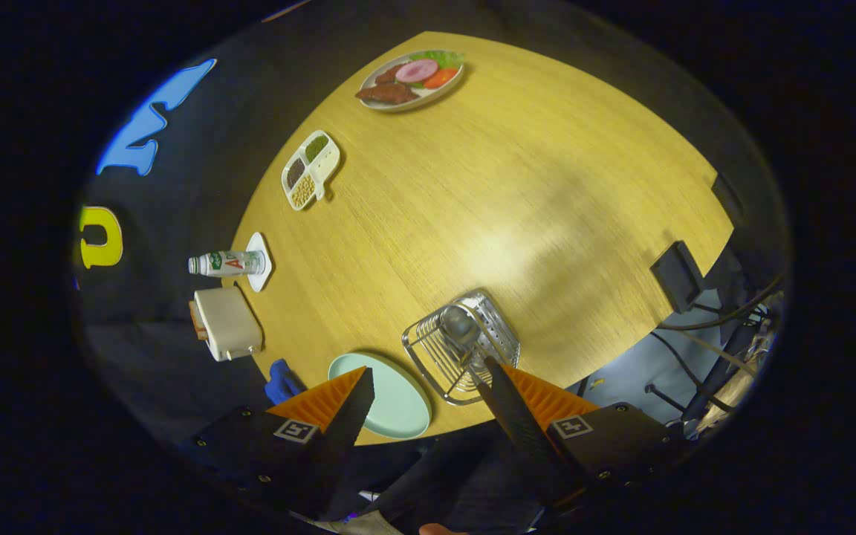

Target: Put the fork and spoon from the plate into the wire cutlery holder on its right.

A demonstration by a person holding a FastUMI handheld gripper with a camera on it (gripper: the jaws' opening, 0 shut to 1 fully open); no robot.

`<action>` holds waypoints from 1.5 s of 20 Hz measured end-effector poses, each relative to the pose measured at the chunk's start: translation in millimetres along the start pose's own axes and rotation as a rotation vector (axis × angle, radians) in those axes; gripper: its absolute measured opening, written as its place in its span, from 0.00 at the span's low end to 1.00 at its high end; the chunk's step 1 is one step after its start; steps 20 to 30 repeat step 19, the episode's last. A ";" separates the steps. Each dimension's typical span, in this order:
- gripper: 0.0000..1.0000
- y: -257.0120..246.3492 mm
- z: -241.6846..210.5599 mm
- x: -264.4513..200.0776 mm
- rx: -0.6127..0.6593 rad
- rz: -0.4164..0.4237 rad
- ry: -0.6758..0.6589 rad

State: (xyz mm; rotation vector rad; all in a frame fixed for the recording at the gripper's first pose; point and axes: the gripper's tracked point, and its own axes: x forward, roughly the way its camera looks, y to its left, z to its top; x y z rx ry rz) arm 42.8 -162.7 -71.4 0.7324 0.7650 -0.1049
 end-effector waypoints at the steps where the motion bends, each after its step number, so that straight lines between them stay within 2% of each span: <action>1: 0.98 0.9 7.6 -6.5 -0.023 -0.002 -0.071; 8: 0.98 8.8 56.8 -62.9 -0.098 0.031 -0.547; 15: 0.98 -5.9 83.7 -136.6 -0.191 -0.081 -0.943; 19: 0.98 -10.7 92.1 -196.2 -0.251 -0.151 -1.172; 30: 0.98 -10.7 92.1 -196.2 -0.251 -0.151 -1.172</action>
